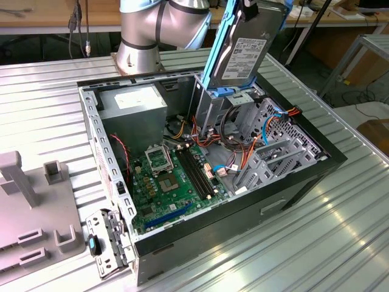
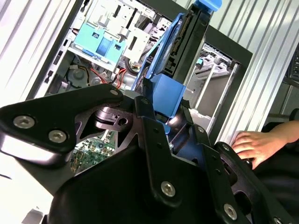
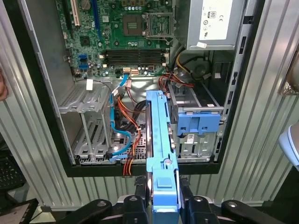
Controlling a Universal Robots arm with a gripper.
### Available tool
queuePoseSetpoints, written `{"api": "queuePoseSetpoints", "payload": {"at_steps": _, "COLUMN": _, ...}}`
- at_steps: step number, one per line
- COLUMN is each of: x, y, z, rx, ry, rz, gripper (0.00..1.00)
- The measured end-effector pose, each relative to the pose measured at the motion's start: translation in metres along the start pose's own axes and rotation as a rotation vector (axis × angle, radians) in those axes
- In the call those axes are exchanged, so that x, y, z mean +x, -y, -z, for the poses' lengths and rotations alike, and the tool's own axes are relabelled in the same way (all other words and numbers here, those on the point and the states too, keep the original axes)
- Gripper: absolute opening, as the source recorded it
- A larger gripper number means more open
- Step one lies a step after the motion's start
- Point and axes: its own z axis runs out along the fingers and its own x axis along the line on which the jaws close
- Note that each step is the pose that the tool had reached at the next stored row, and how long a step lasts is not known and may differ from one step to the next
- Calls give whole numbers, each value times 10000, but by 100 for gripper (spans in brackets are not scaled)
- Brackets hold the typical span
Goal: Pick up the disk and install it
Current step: 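Insert the disk into the insertion slot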
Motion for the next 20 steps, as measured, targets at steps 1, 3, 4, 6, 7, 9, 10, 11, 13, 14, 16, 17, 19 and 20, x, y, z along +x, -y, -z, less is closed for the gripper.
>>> {"api": "queuePoseSetpoints", "payload": {"at_steps": 1, "x": 0, "y": 0, "z": 0, "rx": 0, "ry": 0, "rz": 1, "gripper": 37}}
{"api": "queuePoseSetpoints", "payload": {"at_steps": 3, "x": 0, "y": 0, "z": 0, "rx": 0, "ry": 0, "rz": 1, "gripper": 37}}
{"api": "queuePoseSetpoints", "payload": {"at_steps": 4, "x": 0, "y": 0, "z": 0, "rx": 0, "ry": 0, "rz": 1, "gripper": 37}}
{"api": "queuePoseSetpoints", "payload": {"at_steps": 6, "x": 0, "y": 0, "z": 0, "rx": 0, "ry": 1, "rz": 2, "gripper": 37}}
{"api": "queuePoseSetpoints", "payload": {"at_steps": 7, "x": 0, "y": 0, "z": 0, "rx": 0, "ry": 1, "rz": 1, "gripper": 37}}
{"api": "queuePoseSetpoints", "payload": {"at_steps": 9, "x": 5, "y": -2, "z": -3, "rx": 37, "ry": 7, "rz": 9, "gripper": 37}}
{"api": "queuePoseSetpoints", "payload": {"at_steps": 10, "x": 21, "y": -4, "z": -7, "rx": 178, "ry": 58, "rz": 88, "gripper": 37}}
{"api": "queuePoseSetpoints", "payload": {"at_steps": 11, "x": 33, "y": -5, "z": -9, "rx": 252, "ry": 86, "rz": 130, "gripper": 37}}
{"api": "queuePoseSetpoints", "payload": {"at_steps": 13, "x": 56, "y": -8, "z": -14, "rx": 373, "ry": 129, "rz": 198, "gripper": 37}}
{"api": "queuePoseSetpoints", "payload": {"at_steps": 14, "x": 67, "y": -9, "z": -17, "rx": 411, "ry": 142, "rz": 219, "gripper": 37}}
{"api": "queuePoseSetpoints", "payload": {"at_steps": 16, "x": 97, "y": -12, "z": -22, "rx": 488, "ry": 166, "rz": 255, "gripper": 37}}
{"api": "queuePoseSetpoints", "payload": {"at_steps": 17, "x": 116, "y": -13, "z": -24, "rx": 530, "ry": 177, "rz": 273, "gripper": 37}}
{"api": "queuePoseSetpoints", "payload": {"at_steps": 19, "x": 197, "y": -18, "z": -34, "rx": 745, "ry": 237, "rz": 366, "gripper": 37}}
{"api": "queuePoseSetpoints", "payload": {"at_steps": 20, "x": 207, "y": -19, "z": -37, "rx": 788, "ry": 248, "rz": 383, "gripper": 37}}
